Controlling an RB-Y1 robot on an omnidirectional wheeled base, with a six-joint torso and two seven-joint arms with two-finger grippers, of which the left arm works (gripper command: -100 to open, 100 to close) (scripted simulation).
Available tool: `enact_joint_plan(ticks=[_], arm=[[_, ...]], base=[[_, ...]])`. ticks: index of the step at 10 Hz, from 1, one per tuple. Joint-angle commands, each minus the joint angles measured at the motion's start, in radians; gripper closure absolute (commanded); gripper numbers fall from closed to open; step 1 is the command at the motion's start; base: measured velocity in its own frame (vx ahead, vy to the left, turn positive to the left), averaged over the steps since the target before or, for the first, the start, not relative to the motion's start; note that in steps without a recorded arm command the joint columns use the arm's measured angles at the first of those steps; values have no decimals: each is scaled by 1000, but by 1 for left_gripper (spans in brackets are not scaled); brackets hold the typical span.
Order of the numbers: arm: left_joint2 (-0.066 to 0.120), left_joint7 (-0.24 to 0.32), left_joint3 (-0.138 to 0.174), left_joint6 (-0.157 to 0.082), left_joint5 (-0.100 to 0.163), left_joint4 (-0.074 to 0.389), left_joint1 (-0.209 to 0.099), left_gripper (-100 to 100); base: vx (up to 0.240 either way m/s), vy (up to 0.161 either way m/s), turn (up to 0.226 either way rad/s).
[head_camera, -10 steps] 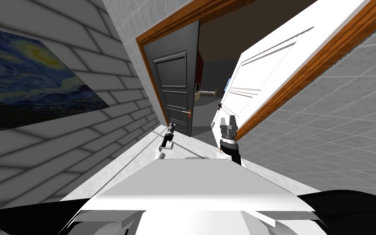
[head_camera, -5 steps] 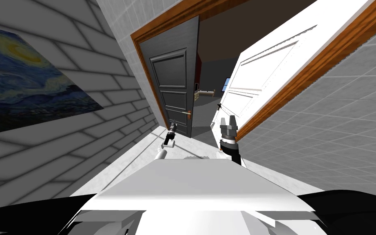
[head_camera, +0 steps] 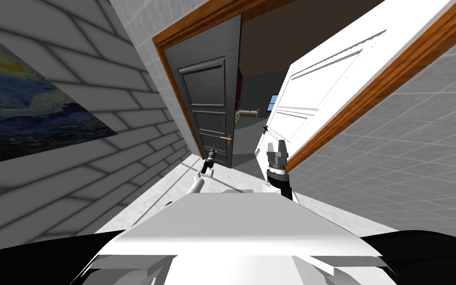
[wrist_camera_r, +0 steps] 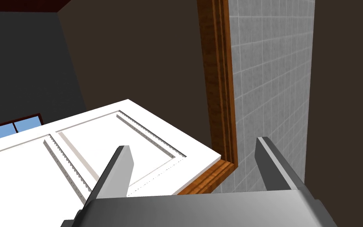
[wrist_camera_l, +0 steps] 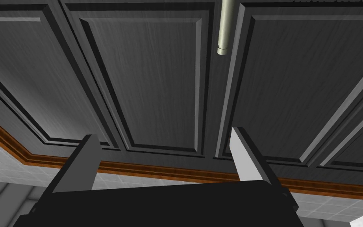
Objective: Push the door open
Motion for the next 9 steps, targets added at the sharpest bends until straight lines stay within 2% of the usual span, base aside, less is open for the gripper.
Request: enact_joint_plan(ticks=[1,4,5,9], arm=[[-5,2,-5,0,-2,49,-29,-100],[-13,5,-13,-1,-4,134,-88,-100],[-13,5,-13,-1,-4,139,-88,-100],[-26,10,-23,-3,-6,247,-158,-100]], base=[[92,47,-73],[85,53,-65],[52,29,-17],[72,43,-54]])
